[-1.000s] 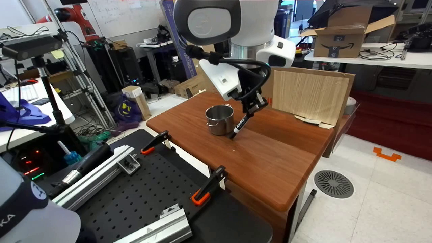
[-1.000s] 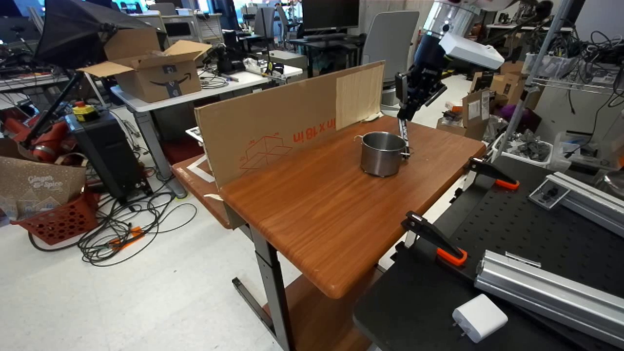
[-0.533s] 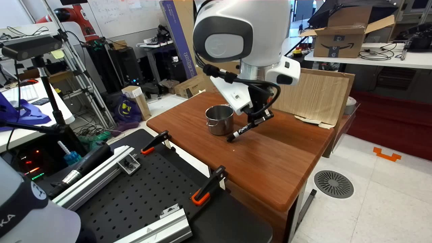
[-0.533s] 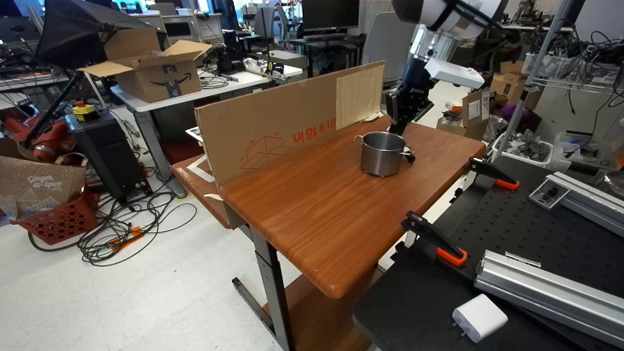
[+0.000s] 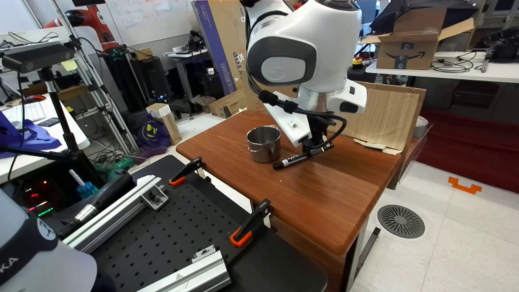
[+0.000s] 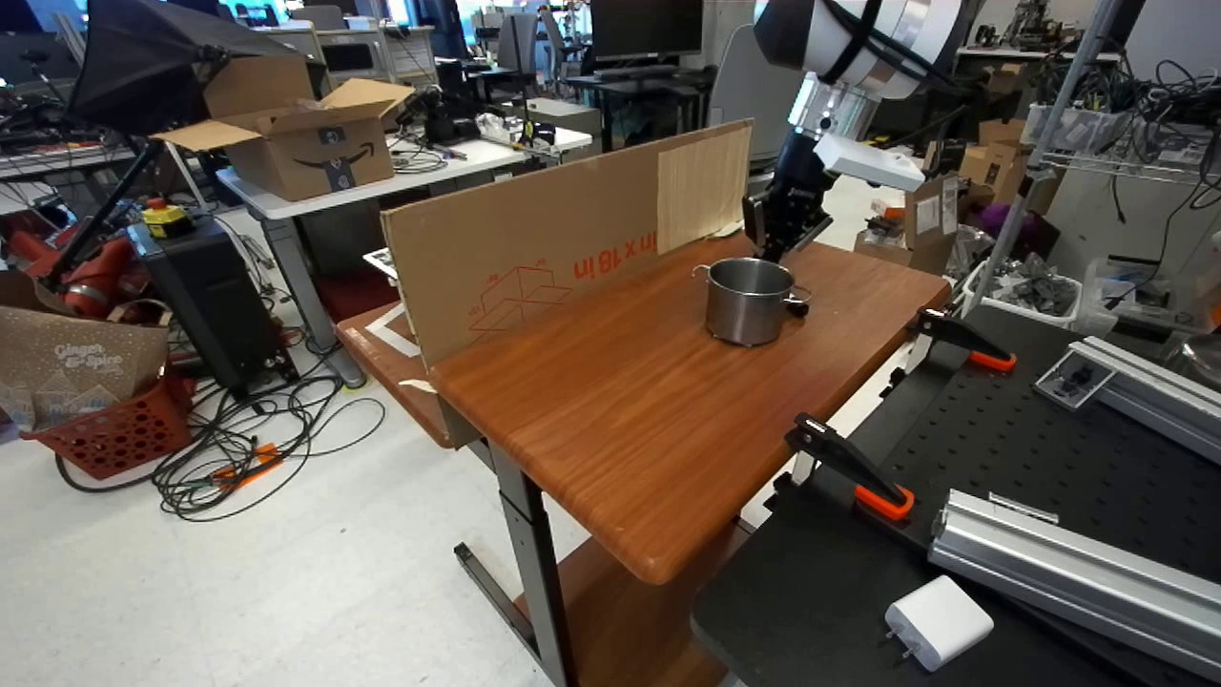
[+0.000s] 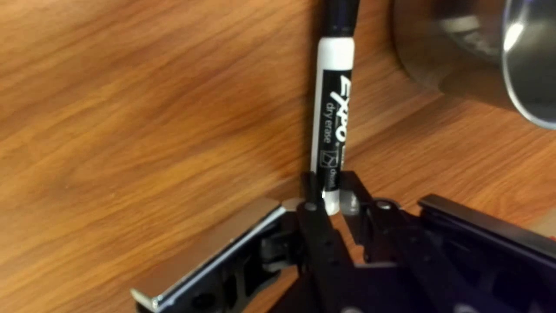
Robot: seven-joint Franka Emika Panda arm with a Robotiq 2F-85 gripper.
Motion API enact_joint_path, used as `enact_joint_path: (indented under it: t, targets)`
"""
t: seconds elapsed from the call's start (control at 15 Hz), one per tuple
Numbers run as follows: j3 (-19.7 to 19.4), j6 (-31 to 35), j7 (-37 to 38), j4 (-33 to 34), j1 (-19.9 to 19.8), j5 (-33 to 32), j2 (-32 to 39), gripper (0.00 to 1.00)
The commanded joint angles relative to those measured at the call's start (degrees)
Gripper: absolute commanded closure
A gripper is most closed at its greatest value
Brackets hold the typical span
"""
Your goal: Remove the marker from the pot and place it on the table
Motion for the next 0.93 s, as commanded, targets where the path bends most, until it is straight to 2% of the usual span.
enact_joint_path:
  t: [0.0,0.07,0.13,0.53,0.87]
  targets:
    - [3.5,1.1,-0.1,1.4,-3.7,-1.2,1.4,0.66]
    - [3.8,1.1,0.0,1.3,-4.1,-1.3,1.3,0.66]
    - [4.0,1.0,0.1,1.2,-4.3,-1.6,1.3,0.47]
    - [5.0,0.6,0.1,0.8,-5.3,-1.6,0.7,0.03]
    - [5.2,-0.6,0.9,-0.4,-5.6,-1.4,-0.9,0.0]
